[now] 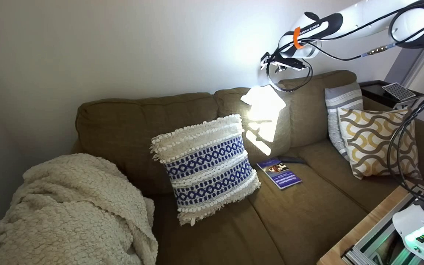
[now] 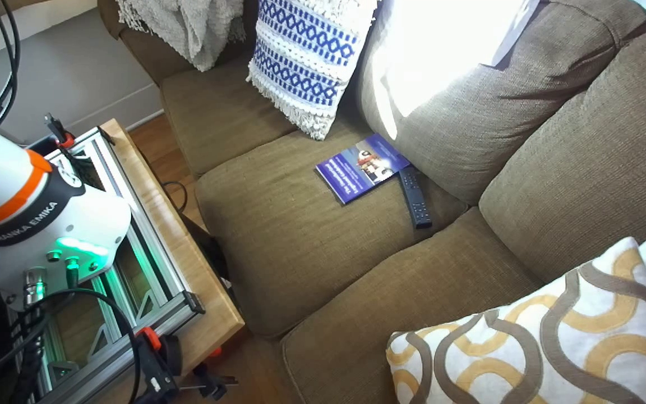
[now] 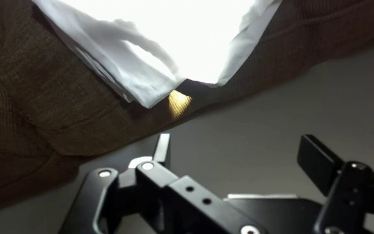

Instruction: Fold the white towel from left to right then place it on the backrest of the sofa.

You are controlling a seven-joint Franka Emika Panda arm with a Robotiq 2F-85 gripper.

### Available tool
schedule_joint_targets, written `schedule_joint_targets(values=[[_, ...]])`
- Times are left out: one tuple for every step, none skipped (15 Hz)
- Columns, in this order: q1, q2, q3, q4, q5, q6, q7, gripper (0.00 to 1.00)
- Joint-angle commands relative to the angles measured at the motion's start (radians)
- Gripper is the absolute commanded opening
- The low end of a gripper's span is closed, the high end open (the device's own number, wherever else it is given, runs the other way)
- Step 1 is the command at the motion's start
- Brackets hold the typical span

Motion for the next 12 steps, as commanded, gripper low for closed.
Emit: schedule_joint_targets(values=[[-0.041, -0.132, 0.035, -0.106, -0.017, -0.138, -0.128, 1.0], [-0.04, -0.163, 0.032, -0.13, -0.028, -0.174, -0.156, 1.0], [-0.041, -0.189, 0.03, -0.147, -0.036, -0.208, -0.184, 1.0], [-0.033, -0.22, 0.016, -0.172, -0.058, -0.24, -0.192, 1.0], [-0.032, -0.249, 0.014, -0.196, -0.071, -0.265, -0.209, 1.0], [-0.026, -0.278, 0.006, -0.224, -0.095, -0.28, -0.212, 1.0], [-0.025, -0.309, 0.005, -0.255, -0.114, -0.289, -0.224, 1.0], [-0.027, -0.337, 0.008, -0.287, -0.129, -0.281, -0.24, 1.0], [-0.03, -0.366, 0.009, -0.319, -0.141, -0.28, -0.252, 1.0], [-0.032, -0.405, 0.008, -0.364, -0.153, -0.275, -0.265, 1.0], [-0.033, -0.432, 0.004, -0.397, -0.166, -0.272, -0.271, 1.0], [-0.029, -0.467, -0.005, -0.439, -0.19, -0.264, -0.253, 1.0]])
